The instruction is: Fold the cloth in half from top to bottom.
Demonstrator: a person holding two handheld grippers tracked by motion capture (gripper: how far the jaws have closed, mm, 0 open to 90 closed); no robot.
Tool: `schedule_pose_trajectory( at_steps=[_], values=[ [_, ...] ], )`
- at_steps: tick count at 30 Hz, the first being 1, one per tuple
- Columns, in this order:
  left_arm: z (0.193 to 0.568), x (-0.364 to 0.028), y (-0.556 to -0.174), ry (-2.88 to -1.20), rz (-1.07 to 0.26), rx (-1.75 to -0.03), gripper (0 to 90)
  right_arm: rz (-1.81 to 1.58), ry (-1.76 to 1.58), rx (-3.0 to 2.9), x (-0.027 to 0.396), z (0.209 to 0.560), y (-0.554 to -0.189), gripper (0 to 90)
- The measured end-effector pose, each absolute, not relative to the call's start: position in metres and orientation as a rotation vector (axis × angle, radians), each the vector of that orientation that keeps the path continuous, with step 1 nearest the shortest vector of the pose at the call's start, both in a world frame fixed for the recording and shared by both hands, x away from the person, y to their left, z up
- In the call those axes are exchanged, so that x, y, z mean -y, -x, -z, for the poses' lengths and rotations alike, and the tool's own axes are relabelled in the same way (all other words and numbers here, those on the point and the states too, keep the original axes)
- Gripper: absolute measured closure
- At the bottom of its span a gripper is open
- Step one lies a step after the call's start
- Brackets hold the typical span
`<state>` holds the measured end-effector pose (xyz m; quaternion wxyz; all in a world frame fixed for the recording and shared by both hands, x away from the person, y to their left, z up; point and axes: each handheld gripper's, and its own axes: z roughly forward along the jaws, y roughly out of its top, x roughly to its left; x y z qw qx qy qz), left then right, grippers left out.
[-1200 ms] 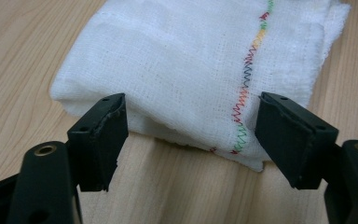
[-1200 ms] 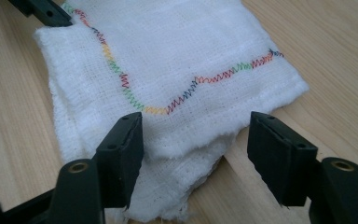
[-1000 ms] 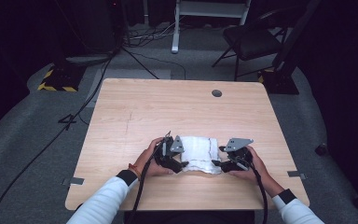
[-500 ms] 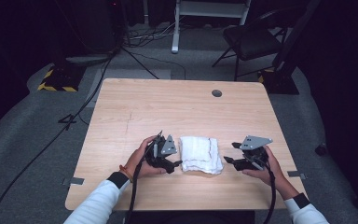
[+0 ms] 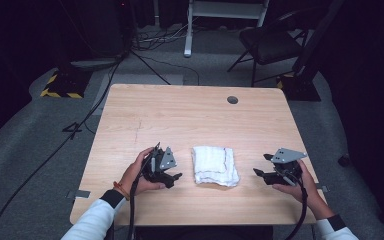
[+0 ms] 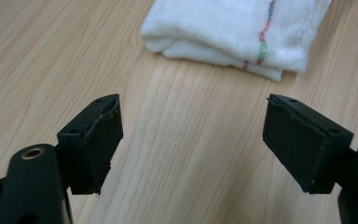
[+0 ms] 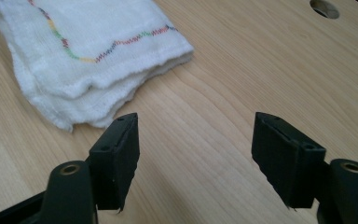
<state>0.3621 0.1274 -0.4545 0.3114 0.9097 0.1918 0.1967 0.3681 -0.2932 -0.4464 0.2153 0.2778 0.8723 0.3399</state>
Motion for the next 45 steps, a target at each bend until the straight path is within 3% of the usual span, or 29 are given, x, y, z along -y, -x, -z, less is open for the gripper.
schedule_pose_trajectory(
  at_steps=[20, 38, 45],
  values=[
    [0.468, -0.172, -0.346, -2.385, -0.554, -0.644, 19.4, -0.836, -0.864, -2.386, 0.334, 0.466, -0.353, 30.1],
    [0.491, -0.213, -0.350, -2.369, -0.456, -0.791, 18.4, -0.967, -1.174, -2.285, 0.397, 0.499, -0.344, 26.3],
    [0.504, -0.232, -0.351, -2.235, -0.331, -0.874, 17.3, -0.996, -1.226, -2.248, 0.401, 0.503, -0.344, 23.1]
  ],
)
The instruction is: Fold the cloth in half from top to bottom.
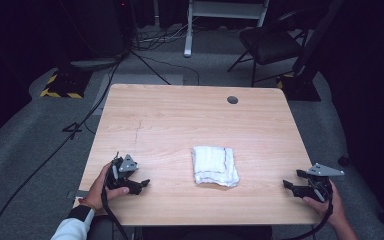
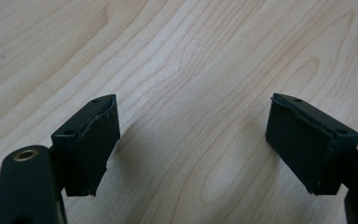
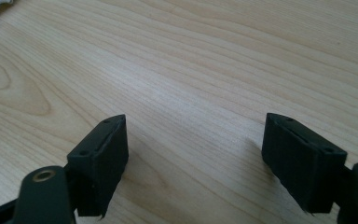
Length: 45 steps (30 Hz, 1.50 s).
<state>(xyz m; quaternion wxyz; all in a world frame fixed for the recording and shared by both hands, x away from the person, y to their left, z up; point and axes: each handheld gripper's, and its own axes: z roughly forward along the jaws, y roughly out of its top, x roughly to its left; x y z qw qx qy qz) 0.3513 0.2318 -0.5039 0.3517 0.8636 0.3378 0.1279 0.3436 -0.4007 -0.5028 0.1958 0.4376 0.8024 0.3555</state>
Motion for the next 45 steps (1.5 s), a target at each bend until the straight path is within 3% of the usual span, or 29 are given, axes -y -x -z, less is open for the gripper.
schedule_pose_trajectory(
  at_steps=[45],
  values=[
    [0.5035, -0.2325, -0.3487, -2.236, -0.348, -0.897, 16.8, -1.000, -1.230, -2.241, 0.4007, 0.5033, -0.3431, 22.7]
  ],
)
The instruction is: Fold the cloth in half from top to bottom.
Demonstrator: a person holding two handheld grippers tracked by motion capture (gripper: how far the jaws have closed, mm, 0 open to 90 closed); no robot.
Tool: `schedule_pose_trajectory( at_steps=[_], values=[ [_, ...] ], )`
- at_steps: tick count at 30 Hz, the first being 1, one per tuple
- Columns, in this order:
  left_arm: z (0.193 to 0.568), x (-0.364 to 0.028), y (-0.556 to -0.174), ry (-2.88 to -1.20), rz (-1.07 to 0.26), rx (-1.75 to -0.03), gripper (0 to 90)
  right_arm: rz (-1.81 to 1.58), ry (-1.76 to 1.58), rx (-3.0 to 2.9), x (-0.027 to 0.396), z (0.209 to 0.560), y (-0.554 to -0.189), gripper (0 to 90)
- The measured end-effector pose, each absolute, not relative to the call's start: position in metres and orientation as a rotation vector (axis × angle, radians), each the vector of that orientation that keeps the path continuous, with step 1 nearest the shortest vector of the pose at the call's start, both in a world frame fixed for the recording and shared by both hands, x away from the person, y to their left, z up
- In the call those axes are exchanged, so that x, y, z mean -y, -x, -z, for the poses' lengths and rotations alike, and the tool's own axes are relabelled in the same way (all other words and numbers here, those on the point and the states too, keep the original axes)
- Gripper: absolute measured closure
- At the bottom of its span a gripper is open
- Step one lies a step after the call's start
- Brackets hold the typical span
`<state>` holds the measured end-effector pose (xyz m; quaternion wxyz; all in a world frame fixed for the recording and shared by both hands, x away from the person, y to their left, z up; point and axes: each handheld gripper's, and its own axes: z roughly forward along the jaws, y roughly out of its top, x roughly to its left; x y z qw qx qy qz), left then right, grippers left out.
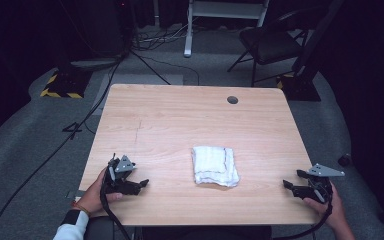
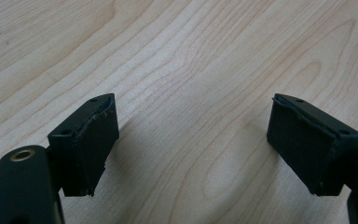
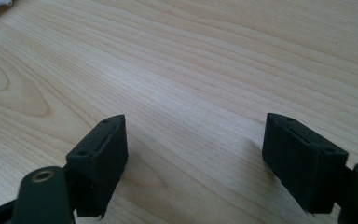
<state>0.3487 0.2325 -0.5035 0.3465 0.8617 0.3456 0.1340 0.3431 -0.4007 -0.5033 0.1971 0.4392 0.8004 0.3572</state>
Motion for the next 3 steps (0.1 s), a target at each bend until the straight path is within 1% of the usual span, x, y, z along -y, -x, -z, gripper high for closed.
schedule_pose_trajectory(
  at_steps=[3],
  values=[
    [0.5035, -0.2325, -0.3487, -2.235, -0.347, -0.896, 16.8, -1.000, -1.228, -2.242, 0.4009, 0.5034, -0.3432, 22.7]
  ],
)
